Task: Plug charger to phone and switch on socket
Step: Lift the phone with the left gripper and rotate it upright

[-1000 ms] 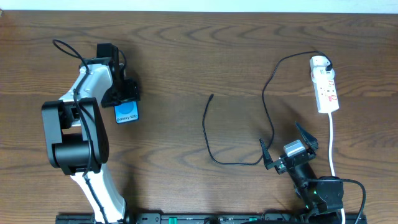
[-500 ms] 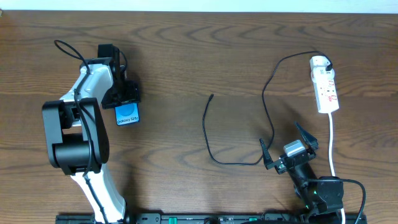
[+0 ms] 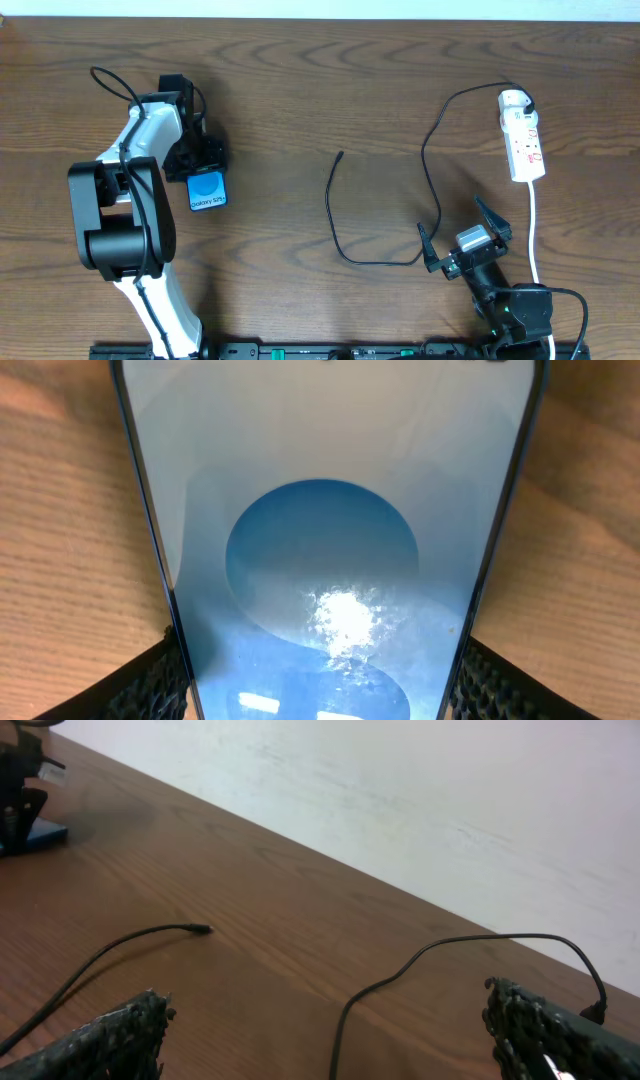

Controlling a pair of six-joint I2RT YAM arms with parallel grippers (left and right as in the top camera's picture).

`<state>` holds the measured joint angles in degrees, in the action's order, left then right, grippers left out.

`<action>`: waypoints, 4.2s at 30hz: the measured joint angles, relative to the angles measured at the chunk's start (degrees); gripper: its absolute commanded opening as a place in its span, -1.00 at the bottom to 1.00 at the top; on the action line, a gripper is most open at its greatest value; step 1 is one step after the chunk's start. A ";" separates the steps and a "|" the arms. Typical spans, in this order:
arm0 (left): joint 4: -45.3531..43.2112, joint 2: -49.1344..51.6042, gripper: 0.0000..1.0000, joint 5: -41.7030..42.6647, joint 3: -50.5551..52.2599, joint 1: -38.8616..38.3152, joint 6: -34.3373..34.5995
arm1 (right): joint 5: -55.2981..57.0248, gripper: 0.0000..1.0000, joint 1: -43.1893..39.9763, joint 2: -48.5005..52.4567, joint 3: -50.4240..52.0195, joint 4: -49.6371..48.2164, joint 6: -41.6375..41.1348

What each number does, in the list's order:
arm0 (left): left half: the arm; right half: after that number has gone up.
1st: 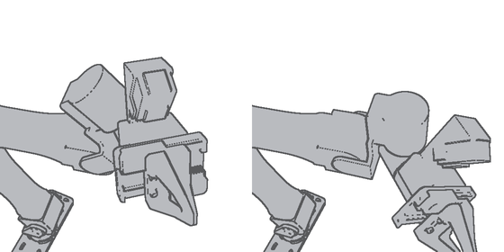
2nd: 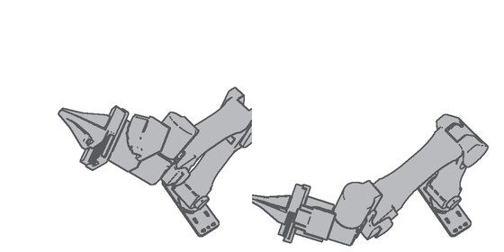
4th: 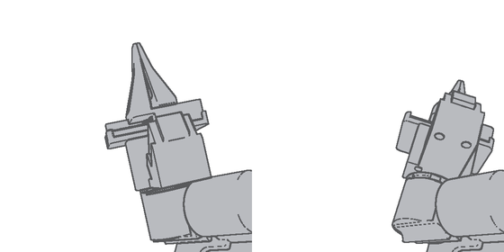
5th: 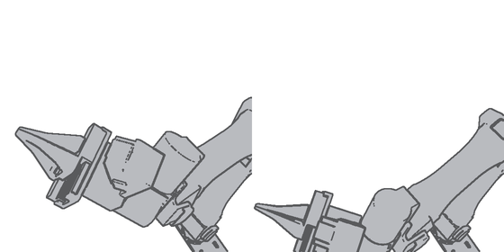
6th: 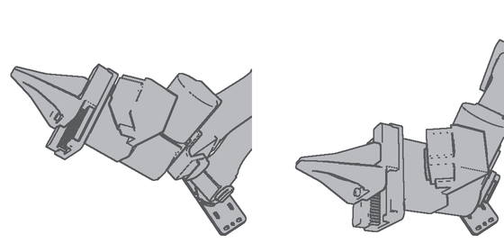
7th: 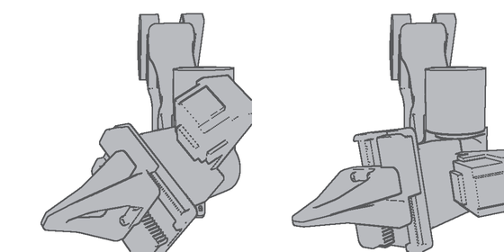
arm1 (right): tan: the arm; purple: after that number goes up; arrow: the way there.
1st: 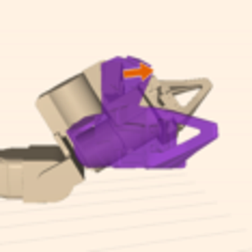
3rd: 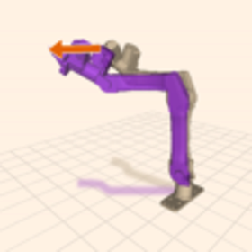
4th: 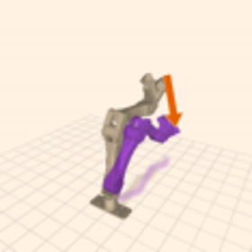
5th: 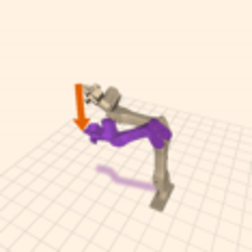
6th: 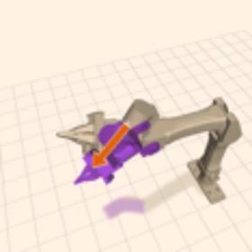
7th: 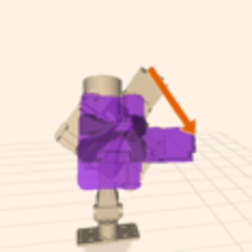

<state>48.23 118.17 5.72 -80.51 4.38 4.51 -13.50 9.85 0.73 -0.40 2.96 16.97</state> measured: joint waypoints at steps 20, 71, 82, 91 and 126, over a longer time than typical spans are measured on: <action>1.51 -0.20 0.39 2.32 0.00 0.00 2.93 | 0.00 0.99 0.00 0.00 0.00 0.00 0.00; 9.27 -0.42 0.37 9.44 -6.75 0.00 14.69 | 0.00 0.99 0.00 0.00 0.00 0.00 0.00; 10.03 -0.42 0.26 16.98 -6.97 0.00 23.23 | 0.00 0.98 0.00 0.00 0.00 0.00 0.00; 9.84 -0.42 0.26 29.20 -6.97 0.00 32.17 | 0.00 0.98 0.00 0.00 0.00 0.00 0.00; 4.02 -0.42 0.18 62.10 -6.97 -5.16 57.31 | 0.00 0.99 0.00 0.00 0.00 0.00 0.00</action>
<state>52.25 117.75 67.81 -87.48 -0.78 61.82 -13.50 9.85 0.73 -0.40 2.96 16.97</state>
